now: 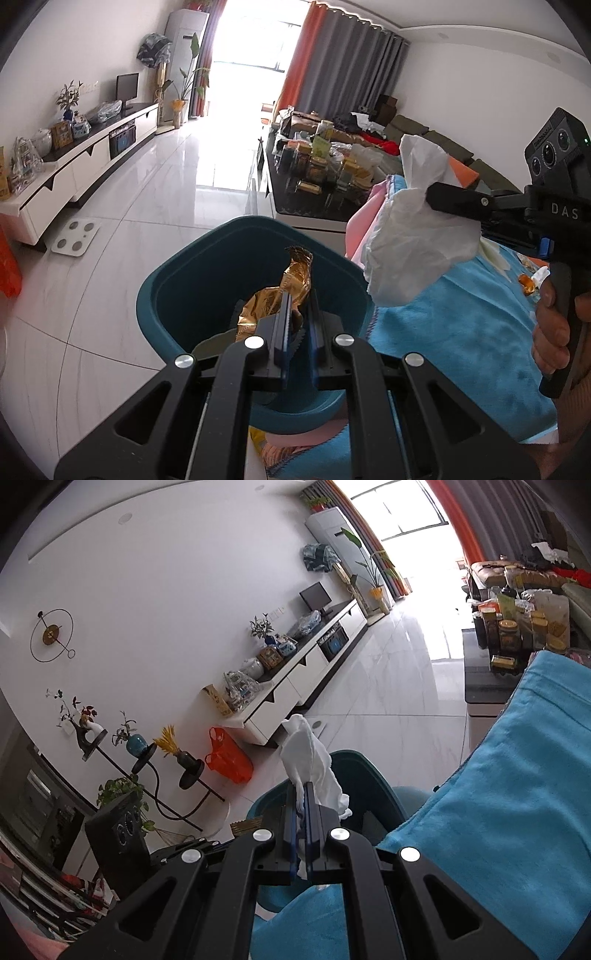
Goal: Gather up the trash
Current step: 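Carry the wrapper and tissue to the teal bin and release both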
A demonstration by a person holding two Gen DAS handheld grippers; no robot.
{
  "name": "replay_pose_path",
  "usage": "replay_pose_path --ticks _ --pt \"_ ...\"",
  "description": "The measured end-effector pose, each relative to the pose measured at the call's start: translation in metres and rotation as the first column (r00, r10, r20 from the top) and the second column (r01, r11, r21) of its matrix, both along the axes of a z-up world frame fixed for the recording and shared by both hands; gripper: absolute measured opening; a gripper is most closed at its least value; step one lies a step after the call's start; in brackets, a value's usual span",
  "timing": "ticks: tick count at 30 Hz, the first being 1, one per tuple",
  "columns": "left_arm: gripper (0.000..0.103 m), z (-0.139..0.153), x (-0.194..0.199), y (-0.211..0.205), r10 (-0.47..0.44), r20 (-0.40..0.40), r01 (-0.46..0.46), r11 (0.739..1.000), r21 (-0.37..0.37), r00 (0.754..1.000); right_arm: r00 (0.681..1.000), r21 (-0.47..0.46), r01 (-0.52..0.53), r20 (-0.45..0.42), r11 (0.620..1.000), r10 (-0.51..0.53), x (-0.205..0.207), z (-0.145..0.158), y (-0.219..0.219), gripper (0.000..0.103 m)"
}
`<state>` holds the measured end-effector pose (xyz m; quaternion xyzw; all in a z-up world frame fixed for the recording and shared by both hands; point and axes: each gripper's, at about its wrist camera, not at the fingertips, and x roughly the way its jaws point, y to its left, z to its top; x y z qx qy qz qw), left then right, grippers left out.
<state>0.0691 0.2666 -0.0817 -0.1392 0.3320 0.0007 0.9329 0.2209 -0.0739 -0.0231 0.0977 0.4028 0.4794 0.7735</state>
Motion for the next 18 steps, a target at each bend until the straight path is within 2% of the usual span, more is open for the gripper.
replay_pose_path --ticks 18 --pt "0.009 -0.028 0.028 -0.005 0.053 -0.099 -0.055 0.998 -0.013 0.994 0.996 -0.083 -0.012 -0.087 0.997 0.005 0.014 -0.032 0.048 0.005"
